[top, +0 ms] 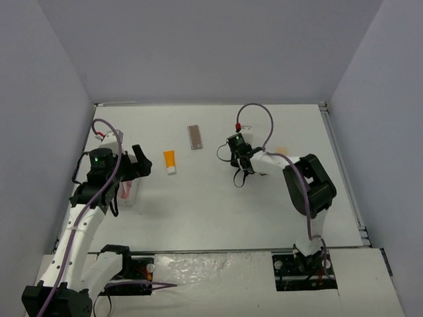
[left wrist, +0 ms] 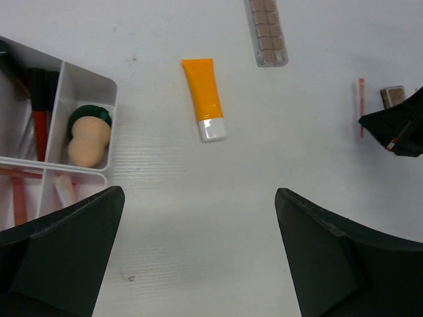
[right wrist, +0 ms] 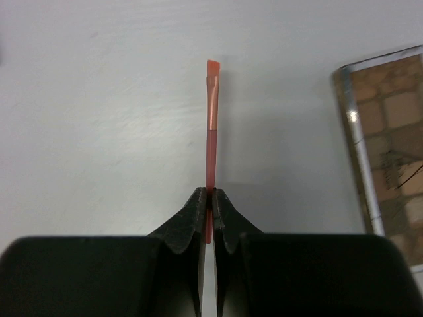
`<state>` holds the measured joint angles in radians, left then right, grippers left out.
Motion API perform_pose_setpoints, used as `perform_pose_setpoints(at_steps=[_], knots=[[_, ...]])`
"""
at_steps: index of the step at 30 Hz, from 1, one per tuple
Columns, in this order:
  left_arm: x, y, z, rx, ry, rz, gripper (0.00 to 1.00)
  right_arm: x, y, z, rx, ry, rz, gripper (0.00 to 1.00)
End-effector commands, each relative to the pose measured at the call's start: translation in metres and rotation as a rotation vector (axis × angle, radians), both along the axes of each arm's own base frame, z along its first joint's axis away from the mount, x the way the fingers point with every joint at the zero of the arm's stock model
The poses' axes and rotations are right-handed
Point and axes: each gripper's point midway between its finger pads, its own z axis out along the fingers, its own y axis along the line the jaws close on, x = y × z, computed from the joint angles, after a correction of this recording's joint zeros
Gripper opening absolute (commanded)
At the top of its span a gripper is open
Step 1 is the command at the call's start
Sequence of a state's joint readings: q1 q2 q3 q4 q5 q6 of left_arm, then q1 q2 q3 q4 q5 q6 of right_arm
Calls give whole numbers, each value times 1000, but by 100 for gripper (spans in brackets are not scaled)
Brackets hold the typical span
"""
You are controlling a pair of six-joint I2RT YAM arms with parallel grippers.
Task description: Organize the makeup
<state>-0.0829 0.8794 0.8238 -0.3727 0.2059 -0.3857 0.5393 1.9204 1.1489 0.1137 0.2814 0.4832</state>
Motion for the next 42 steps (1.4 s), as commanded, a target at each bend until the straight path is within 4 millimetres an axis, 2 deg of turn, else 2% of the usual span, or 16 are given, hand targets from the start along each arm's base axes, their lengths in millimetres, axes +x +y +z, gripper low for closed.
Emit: perform_pose_setpoints(at_steps=[1, 3, 4, 9, 14, 18, 22, 27, 33, 37, 39, 40, 42], knots=[[4, -41, 52, -193, -116, -119, 97, -38, 84, 99, 147, -310, 315, 0], [-3, -58, 58, -270, -111, -149, 97, -75, 120, 122, 217, -390, 443, 0], [-6, -65, 59, -288, -109, -166, 97, -88, 130, 131, 241, -422, 477, 0], [-22, -104, 63, -359, -85, -239, 97, -145, 165, 187, 372, -608, 604, 0], [-30, -120, 69, -413, -88, -251, 97, -179, 184, 220, 449, -692, 672, 0], [-35, -127, 75, -404, -98, -250, 96, -191, 191, 232, 479, -718, 692, 0], [-39, -134, 75, -395, -93, -265, 91, -196, 194, 239, 497, -730, 697, 0], [-39, -137, 68, -378, -87, -255, 62, -201, 194, 246, 516, -742, 703, 0], [-39, -142, 70, -376, -99, -261, 17, -202, 192, 247, 520, -743, 703, 0], [-39, -145, 70, -375, -102, -266, 2, -203, 193, 246, 522, -742, 705, 0], [-39, -147, 68, -376, -101, -270, 0, -203, 193, 244, 522, -741, 705, 2], [-39, -148, 67, -377, -102, -273, 0, -203, 192, 244, 522, -740, 704, 6], [-39, -147, 67, -376, -105, -271, 0, -203, 191, 243, 518, -739, 704, 22]])
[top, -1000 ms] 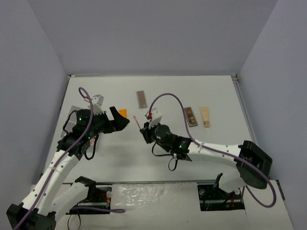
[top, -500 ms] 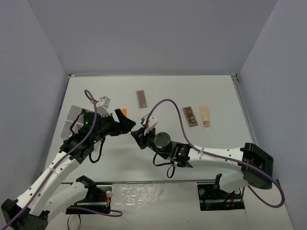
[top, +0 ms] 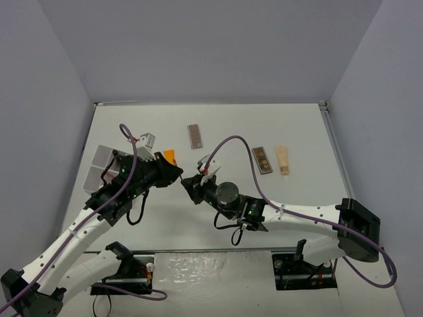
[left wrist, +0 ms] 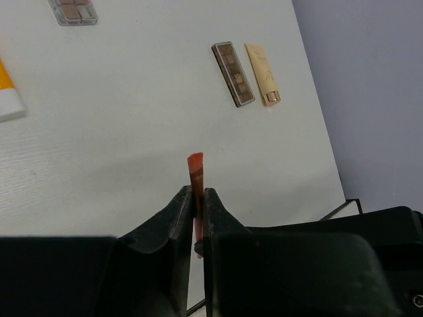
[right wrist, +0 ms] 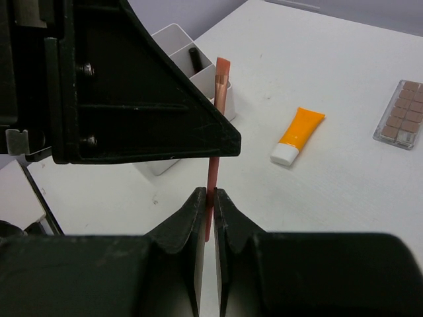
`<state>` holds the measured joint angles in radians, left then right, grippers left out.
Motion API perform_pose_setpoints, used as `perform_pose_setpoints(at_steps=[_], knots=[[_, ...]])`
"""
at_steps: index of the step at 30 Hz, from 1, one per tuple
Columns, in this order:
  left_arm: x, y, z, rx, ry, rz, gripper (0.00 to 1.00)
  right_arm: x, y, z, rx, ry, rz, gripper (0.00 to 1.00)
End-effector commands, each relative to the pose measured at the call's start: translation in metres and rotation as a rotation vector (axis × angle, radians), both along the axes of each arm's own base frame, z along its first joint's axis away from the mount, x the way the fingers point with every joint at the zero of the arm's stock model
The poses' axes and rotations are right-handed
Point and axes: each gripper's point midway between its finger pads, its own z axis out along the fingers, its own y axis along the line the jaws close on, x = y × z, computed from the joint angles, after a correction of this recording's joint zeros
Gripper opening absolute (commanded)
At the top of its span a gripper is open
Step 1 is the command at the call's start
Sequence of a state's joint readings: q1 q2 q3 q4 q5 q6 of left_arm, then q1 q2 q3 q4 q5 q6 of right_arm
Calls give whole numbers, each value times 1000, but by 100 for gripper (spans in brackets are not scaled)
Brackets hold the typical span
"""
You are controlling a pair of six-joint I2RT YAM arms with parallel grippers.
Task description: Organize the makeup
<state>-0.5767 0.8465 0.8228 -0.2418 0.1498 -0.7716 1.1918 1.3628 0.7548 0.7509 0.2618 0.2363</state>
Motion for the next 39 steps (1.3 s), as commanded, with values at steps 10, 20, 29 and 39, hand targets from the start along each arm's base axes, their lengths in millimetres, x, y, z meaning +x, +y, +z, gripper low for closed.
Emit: perform_pose_setpoints(at_steps=[10, 20, 29, 39], knots=[[25, 76, 0, 291, -103, 319, 0, 9, -34, 29, 48, -49, -124, 83], [47, 208, -20, 562, -55, 687, 0, 26, -110, 9, -21, -18, -319, 95], [65, 277, -38, 583, 6, 841, 0, 32, -159, 8, 25, -13, -386, 100], [63, 292, -60, 631, 53, 878, 13, 42, -183, 4, 1, 0, -486, 100]])
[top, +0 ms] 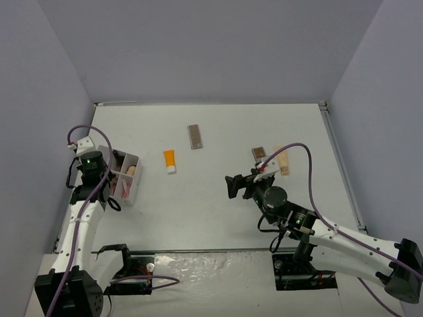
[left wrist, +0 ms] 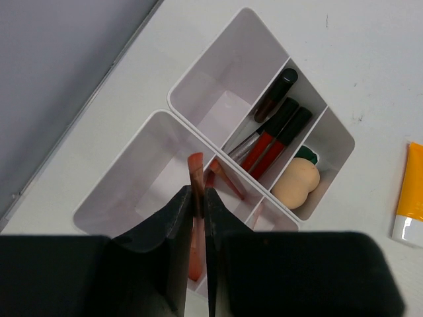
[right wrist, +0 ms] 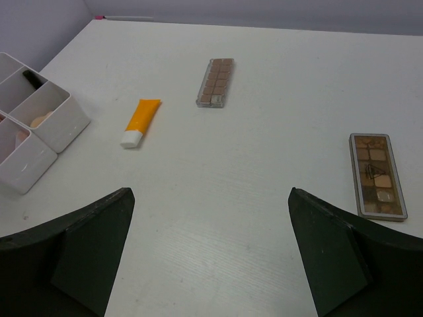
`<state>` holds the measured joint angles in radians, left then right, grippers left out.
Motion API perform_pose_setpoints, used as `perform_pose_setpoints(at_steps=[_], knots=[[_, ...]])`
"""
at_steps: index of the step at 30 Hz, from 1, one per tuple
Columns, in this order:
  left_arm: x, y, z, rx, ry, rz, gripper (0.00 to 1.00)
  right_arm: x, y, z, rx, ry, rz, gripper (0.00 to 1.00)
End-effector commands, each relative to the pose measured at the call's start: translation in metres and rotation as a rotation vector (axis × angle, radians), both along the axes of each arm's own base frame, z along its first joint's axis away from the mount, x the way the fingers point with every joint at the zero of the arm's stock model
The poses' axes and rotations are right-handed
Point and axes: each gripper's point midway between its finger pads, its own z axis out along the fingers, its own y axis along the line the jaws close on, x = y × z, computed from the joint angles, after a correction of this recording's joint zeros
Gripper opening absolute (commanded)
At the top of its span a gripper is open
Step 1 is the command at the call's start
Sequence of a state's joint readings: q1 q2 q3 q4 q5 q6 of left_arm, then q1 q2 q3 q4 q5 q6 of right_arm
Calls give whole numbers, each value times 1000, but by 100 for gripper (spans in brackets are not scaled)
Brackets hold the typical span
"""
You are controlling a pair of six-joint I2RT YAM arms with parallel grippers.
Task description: Organize the makeup
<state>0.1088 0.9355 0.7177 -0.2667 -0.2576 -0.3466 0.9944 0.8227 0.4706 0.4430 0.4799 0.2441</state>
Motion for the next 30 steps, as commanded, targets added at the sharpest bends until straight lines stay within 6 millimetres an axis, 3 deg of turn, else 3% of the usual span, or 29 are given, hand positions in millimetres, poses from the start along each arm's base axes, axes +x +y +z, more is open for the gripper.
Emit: perform_pose_setpoints(at_steps=[1, 6, 9, 14, 22, 23, 30], knots=[[13, 11, 22, 40, -73, 24, 18, 11, -9, 15, 42, -12, -80, 100], [11, 8, 23, 21, -71, 26, 38, 18, -13, 9, -12, 26, -121, 100], [8, 6, 25, 8, -78, 25, 43, 21, -14, 9, -21, 40, -129, 100], [6, -8, 36, -40, -116, -29, 57, 41, -35, 6, -57, 106, -219, 100], [15, -60, 47, -184, -159, -256, 90, 99, -102, -42, -96, 388, -325, 100], [16, -67, 48, -197, -158, -283, 94, 107, -110, -55, -106, 440, -329, 100], [18, -91, 53, -271, -163, -385, 97, 142, -119, -98, -203, 573, -292, 100]])
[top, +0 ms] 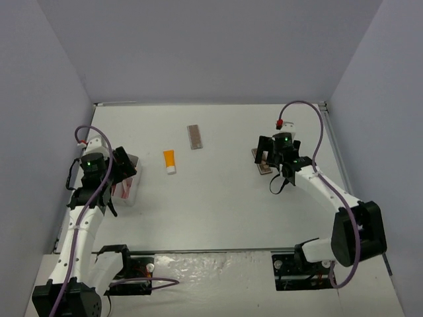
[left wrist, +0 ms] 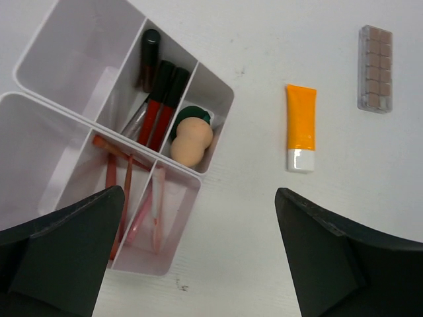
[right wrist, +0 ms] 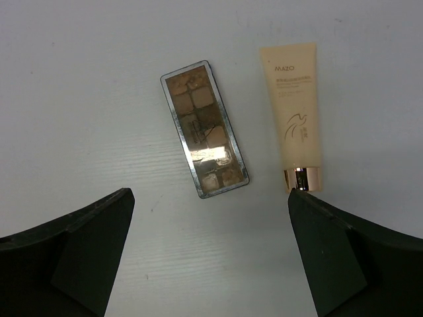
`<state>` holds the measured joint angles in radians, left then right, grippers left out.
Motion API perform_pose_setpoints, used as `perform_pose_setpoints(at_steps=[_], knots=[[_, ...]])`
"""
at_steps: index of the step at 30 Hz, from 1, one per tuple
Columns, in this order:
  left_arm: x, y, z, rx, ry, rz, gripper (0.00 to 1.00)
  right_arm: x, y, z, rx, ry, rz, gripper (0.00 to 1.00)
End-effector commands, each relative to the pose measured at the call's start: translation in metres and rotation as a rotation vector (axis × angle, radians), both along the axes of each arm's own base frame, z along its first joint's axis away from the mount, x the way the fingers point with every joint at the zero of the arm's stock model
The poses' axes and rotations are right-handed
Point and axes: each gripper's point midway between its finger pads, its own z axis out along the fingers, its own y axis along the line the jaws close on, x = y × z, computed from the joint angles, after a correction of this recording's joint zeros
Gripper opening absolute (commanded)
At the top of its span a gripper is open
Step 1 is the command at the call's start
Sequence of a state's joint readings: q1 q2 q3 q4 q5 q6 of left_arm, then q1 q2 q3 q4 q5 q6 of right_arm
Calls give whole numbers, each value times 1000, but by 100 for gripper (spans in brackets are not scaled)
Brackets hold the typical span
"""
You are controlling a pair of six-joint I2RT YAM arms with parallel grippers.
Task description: Organize the makeup
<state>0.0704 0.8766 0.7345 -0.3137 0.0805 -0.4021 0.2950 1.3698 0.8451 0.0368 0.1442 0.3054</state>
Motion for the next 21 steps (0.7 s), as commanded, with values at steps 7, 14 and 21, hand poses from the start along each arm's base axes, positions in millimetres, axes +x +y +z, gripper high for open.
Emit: perform_pose_setpoints(at_steps=[7, 14, 21], knots=[[12, -26, 46, -86, -105, -112, 97, 39, 20, -37, -22, 131, 142, 93], [11, -30, 48, -98, -111, -129, 97, 39, 15, -75, -63, 220, 138, 88], [12, -31, 47, -108, -112, -135, 97, 30, 14, -96, -60, 275, 139, 81]])
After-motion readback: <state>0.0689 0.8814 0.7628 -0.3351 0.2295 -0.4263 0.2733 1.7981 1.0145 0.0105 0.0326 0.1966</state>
